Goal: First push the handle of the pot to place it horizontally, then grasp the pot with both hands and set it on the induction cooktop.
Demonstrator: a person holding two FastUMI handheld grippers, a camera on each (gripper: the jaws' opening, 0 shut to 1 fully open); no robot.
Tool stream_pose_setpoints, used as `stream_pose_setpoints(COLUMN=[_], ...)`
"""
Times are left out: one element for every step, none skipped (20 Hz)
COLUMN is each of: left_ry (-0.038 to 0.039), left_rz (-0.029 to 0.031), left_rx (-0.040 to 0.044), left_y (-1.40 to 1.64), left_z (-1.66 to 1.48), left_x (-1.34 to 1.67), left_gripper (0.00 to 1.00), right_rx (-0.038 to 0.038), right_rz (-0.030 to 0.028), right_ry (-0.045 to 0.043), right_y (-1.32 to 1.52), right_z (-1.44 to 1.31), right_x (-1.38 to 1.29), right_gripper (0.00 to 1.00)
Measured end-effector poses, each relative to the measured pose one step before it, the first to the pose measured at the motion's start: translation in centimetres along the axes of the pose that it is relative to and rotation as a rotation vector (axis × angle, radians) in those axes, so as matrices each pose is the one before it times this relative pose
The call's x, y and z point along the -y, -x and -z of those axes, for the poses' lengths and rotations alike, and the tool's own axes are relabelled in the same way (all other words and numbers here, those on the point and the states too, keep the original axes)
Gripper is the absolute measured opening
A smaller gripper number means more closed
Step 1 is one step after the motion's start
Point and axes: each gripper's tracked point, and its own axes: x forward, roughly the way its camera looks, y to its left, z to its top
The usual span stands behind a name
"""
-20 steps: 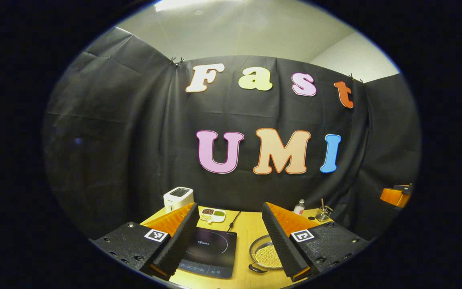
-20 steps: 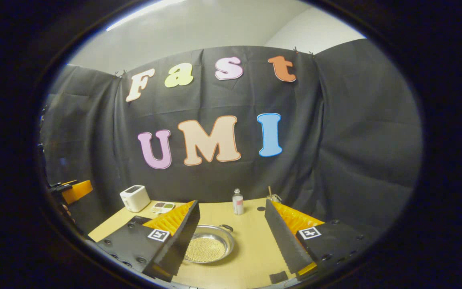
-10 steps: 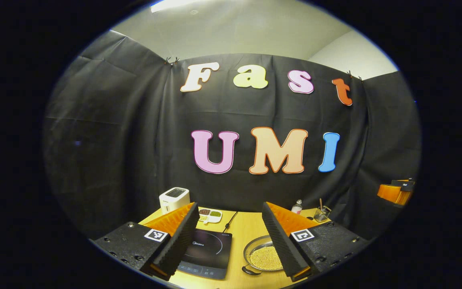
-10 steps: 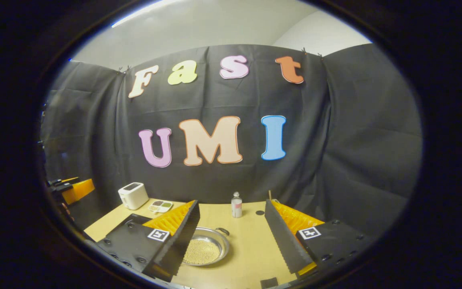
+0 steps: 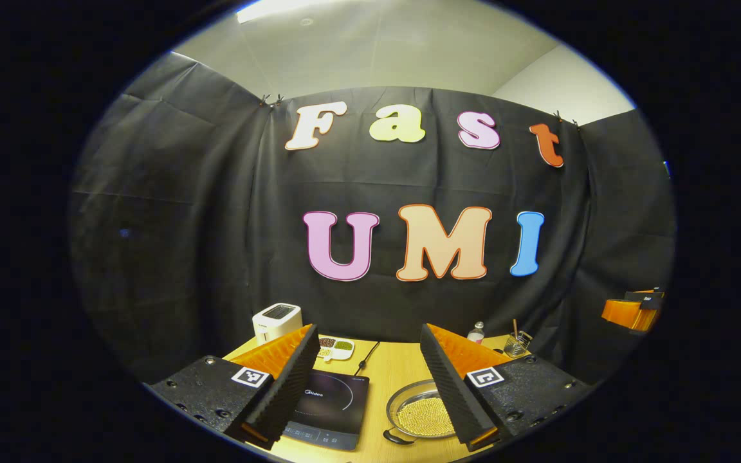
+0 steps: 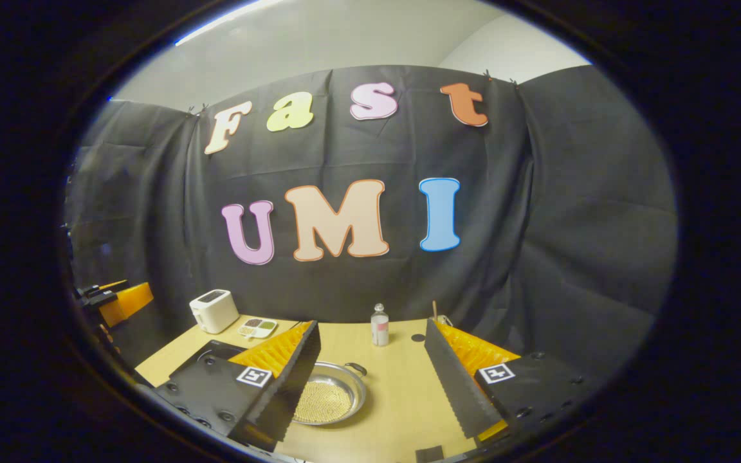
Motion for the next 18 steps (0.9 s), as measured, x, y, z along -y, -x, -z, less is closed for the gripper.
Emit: stream_pose_setpoints(left_ry=[0.00547, 0.00468, 0.00273, 0.00218, 0.00303, 0.00252, 0.00021, -0.00234, -0.00317, -0.00318, -0.00185, -0.00179, -0.00202, -0.002, -0.00217, -0.00275, -0.00355, -0.00276], left_rz=[-0.00365, -0.00603, -0.00934, -0.01006, -0.00537, -0.00296, -0.00406, -0.00341, -0.00288, -0.0014, 0.00004, 0.00098, 0.0007, 0.0013, 0.00164, 0.00237, 0.00148, -0.0008], left_rx=[-0.00446, -0.00266, -0.00416, -0.00584, -0.00273, -0.00089, -0.00204, -0.00128, 0.0002, -0.00018, 0.00065, -0.00064, -0.0005, -0.00011, -0.00071, -0.00107, -0.00062, -0.00235], left_y=[-0.092, -0.173, -0.114, -0.011, 0.05, 0.061, -0.041, 0.013, -0.057, -0.012, 0.054, -0.04, -0.028, 0.009, 0.043, -0.007, -0.033, -0.082], left_z=[0.174, 0.128, 0.215, 0.168, 0.108, -0.035, 0.113, 0.05, 0.001, 0.031, -0.043, 0.026, 0.133, 0.025, 0.054, 0.046, 0.074, 0.08], left_x=[-0.163, -0.234, -0.555, -0.653, -0.418, -0.257, -0.218, -0.322, -0.262, -0.241, -0.227, -0.182, -0.188, -0.156, -0.205, -0.167, -0.22, -0.355], left_gripper=[0.92, 0.92, 0.92, 0.92, 0.92, 0.92, 0.92, 0.92, 0.92, 0.92, 0.92, 0.92, 0.92, 0.92, 0.92, 0.92, 0.92, 0.92], right_rx=[-0.00439, 0.003, -0.00233, -0.00875, -0.0044, 0.00349, 0.0017, -0.00011, -0.00053, -0.00609, -0.00171, -0.00176, -0.00225, -0.00157, 0.00824, 0.006, -0.0163, -0.0157], right_rz=[-0.00274, -0.00084, -0.00365, -0.00481, 0.00043, 0.0038, -0.00119, 0.00068, -0.00369, -0.00804, -0.00131, 0.00235, -0.0019, 0.01345, 0.01463, 0.02217, -0.01982, -0.00379], right_ry=[-0.00149, -0.00098, -0.00102, 0.00032, 0.00026, 0.00086, -0.00614, -0.00255, -0.00318, 0.00145, 0.00237, 0.00448, 0.00807, 0.01484, -0.00208, -0.01773, -0.02334, -0.02042], right_y=[-0.098, -0.132, -0.109, -0.062, -0.107, -0.113, -0.059, 0.06, -0.048, -0.035, -0.043, 0.012, -0.001, -0.16, -0.592, 1.143, -0.144, -0.318], right_z=[0.143, -0.096, 0.028, 0.429, 0.155, -0.072, -0.159, 0.076, -0.081, 0.311, 0.018, 0.116, 0.077, 0.278, 0.419, -0.515, 0.485, 0.522], right_x=[-0.131, -0.12, -0.103, -0.217, -0.11, 0.127, -0.34, -0.204, -0.251, -0.415, -0.324, -0.129, -0.367, 0.007, 0.351, -0.147, -0.77, -0.273], right_gripper=[0.94, 0.94, 0.89, 0.84, 0.79, 0.78, 0.79, 0.69, 0.59, 0.49, 0.45, 0.45, 0.45, 0.45, 0.45, 0.25, 0.05, 0.06])
